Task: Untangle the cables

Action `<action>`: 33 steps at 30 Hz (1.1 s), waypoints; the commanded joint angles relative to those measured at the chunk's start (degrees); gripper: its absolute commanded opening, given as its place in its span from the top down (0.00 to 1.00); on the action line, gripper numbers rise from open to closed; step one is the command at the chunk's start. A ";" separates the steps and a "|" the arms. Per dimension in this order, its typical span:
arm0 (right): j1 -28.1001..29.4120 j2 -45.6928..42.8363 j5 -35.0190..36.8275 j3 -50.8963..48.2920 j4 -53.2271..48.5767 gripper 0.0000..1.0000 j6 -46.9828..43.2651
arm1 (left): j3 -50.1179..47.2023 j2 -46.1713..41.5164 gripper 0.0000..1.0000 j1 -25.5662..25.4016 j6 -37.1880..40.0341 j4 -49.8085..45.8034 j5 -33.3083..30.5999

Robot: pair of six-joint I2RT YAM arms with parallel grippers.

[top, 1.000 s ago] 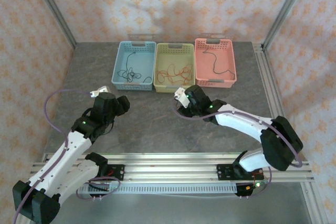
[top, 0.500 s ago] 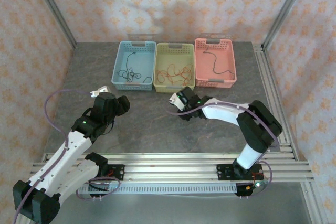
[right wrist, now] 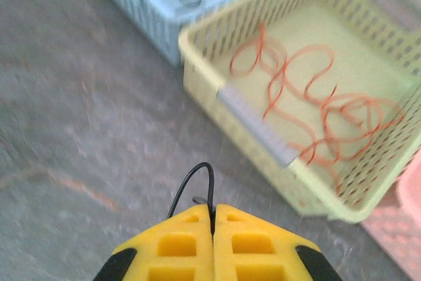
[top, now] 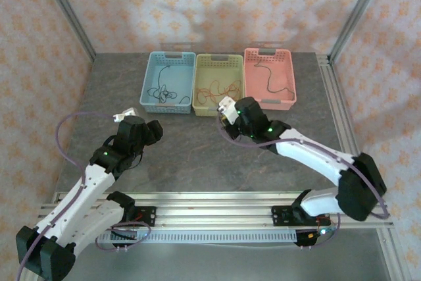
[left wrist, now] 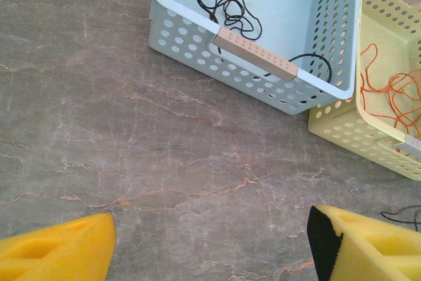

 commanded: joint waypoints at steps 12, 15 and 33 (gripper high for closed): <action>-4.21 -11.38 -16.60 -0.77 9.68 1.00 18.94 | 0.27 0.24 0.26 0.07 2.60 11.62 26.47; -4.38 -11.99 -17.67 -0.73 13.06 1.00 23.72 | 0.32 1.17 0.25 -1.45 3.07 12.77 26.62; -4.38 -7.58 -22.92 9.73 19.72 1.00 37.54 | 4.94 9.33 0.23 -11.45 6.51 10.16 20.81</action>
